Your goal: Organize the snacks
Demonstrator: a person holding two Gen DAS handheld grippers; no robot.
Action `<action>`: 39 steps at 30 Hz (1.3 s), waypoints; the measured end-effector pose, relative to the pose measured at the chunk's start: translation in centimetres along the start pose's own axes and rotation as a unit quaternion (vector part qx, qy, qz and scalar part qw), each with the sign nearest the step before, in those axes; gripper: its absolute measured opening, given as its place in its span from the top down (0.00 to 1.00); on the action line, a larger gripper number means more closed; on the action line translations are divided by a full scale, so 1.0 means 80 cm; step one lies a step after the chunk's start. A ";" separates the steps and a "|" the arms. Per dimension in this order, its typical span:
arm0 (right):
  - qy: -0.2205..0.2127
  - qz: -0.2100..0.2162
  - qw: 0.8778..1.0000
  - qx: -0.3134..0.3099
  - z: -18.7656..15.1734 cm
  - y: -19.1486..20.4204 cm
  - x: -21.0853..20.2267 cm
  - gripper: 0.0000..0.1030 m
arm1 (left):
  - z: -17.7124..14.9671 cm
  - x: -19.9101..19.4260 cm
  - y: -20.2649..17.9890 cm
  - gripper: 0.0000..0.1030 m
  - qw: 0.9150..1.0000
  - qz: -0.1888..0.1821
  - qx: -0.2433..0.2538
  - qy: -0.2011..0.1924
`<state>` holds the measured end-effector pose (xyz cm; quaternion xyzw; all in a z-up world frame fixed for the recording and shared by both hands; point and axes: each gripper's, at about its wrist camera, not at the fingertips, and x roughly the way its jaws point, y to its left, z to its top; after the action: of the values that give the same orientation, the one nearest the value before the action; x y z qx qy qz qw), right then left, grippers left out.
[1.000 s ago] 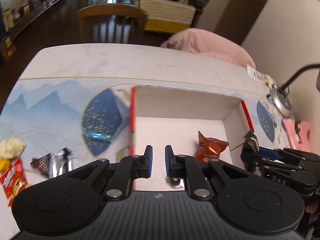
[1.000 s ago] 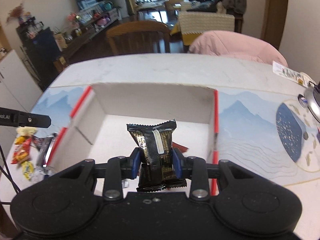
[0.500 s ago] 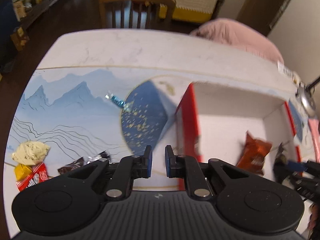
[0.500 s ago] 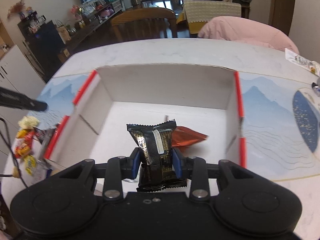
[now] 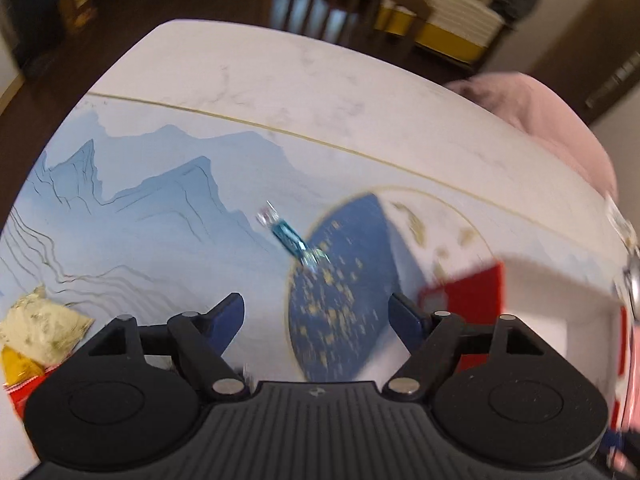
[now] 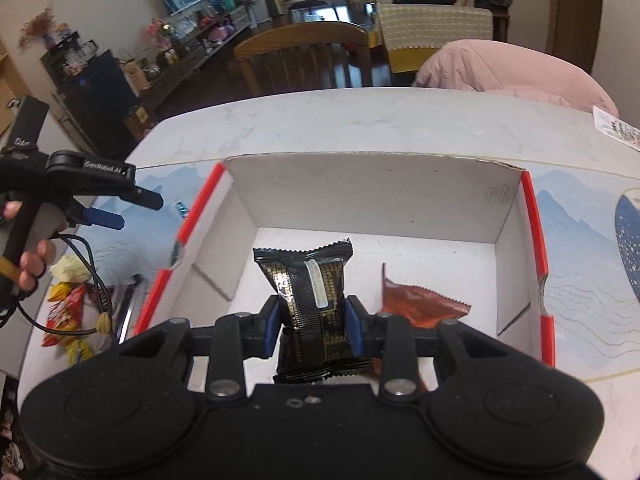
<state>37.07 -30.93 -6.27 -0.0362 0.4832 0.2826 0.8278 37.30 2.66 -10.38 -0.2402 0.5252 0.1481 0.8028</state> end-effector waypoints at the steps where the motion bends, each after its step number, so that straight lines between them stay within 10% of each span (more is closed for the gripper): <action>1: 0.000 -0.003 1.000 0.003 0.002 -0.002 0.002 0.68 | 0.005 0.010 0.002 0.23 1.000 0.008 -0.009 0.002; 11: 0.004 -0.017 1.000 0.017 0.012 -0.006 0.020 0.68 | 0.042 0.081 0.021 0.45 0.993 0.052 -0.091 0.049; 24: 0.011 -0.017 1.000 0.021 0.008 -0.008 0.030 0.68 | 0.050 0.097 0.003 0.87 0.994 0.082 -0.056 0.039; 39: 0.015 -0.027 0.999 0.034 -0.012 -0.035 0.009 0.68 | 0.009 0.035 0.012 0.89 0.999 0.006 -0.037 0.033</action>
<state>37.96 -33.27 -7.96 -0.0248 0.5037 0.2430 0.8286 38.57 3.81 -12.90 -0.2707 0.5470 0.1644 0.7749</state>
